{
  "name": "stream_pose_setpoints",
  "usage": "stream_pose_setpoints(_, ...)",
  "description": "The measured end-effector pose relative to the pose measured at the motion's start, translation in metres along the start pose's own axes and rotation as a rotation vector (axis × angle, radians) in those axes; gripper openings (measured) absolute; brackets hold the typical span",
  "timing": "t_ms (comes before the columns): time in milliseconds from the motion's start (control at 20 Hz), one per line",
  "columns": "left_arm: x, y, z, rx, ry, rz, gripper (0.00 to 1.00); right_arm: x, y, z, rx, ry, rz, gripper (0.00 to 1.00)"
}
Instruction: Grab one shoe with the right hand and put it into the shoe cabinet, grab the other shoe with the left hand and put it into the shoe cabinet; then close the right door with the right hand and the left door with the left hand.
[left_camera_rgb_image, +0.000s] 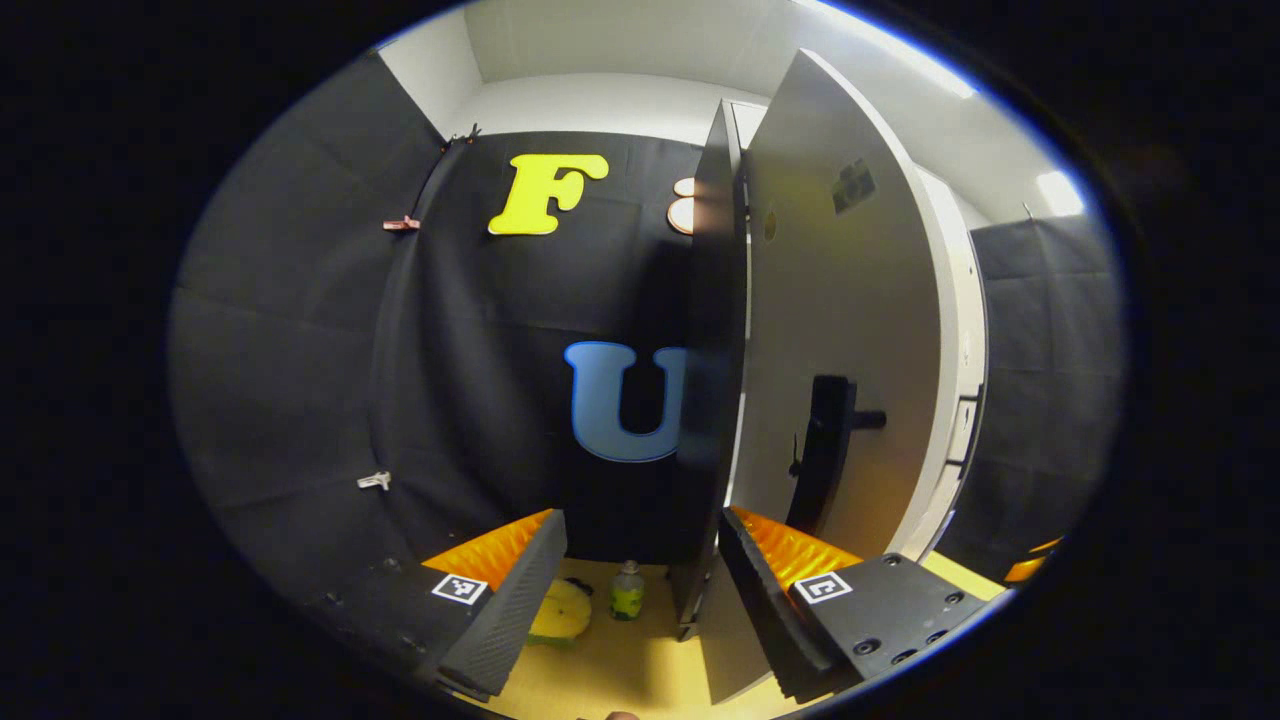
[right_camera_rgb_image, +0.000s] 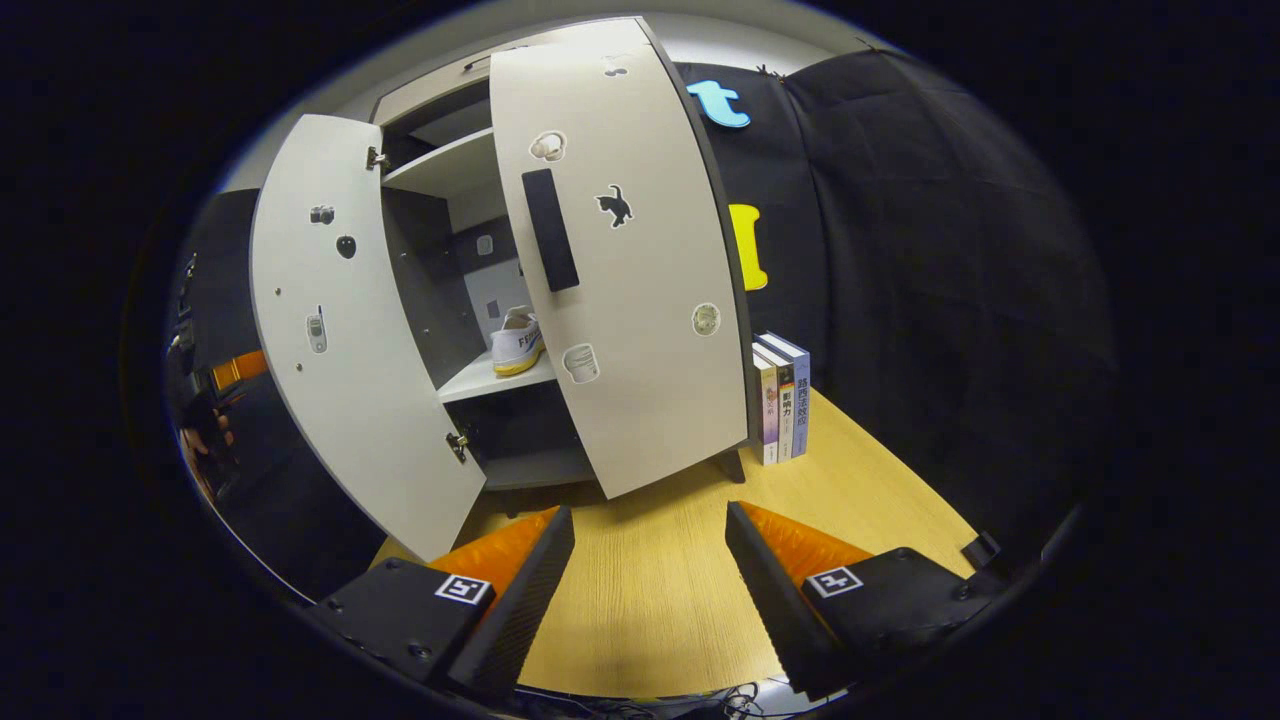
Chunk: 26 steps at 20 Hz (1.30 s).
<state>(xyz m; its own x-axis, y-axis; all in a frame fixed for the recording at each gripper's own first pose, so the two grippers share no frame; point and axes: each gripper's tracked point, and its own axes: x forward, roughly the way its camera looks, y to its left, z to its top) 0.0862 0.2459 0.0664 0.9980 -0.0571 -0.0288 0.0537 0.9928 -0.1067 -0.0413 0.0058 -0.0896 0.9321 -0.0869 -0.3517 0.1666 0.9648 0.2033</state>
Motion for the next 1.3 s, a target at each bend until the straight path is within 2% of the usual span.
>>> stream_pose_setpoints(100,0.009,-0.006,0.004,-0.023,0.010,-0.035,0.95,-0.003,-0.007,-0.002,0.009,-0.005,-0.016,0.98)
stream_pose_setpoints(450,0.014,-0.017,0.011,0.035,0.034,-0.041,0.93,-0.013,-0.021,-0.006,0.028,-0.010,-0.056,0.98)
stream_pose_setpoints(600,0.012,-0.034,0.012,0.076,0.042,-0.052,0.92,-0.015,-0.024,-0.007,0.019,-0.014,-0.054,0.98)
stream_pose_setpoints(850,0.010,-0.068,0.006,0.064,0.063,-0.044,0.91,-0.005,-0.035,-0.007,0.009,-0.004,-0.029,0.98)
stream_pose_setpoints(1100,0.019,-0.119,0.001,0.065,0.077,-0.029,0.91,0.007,-0.052,-0.011,-0.031,0.033,0.042,0.99)
stream_pose_setpoints(1200,0.037,-0.171,-0.005,0.044,0.077,-0.051,0.88,0.016,-0.072,-0.005,-0.073,0.042,0.079,0.98)
stream_pose_setpoints(1300,0.040,-0.207,-0.008,-0.004,0.068,-0.078,0.94,0.022,-0.078,-0.003,-0.074,0.057,0.114,0.98)
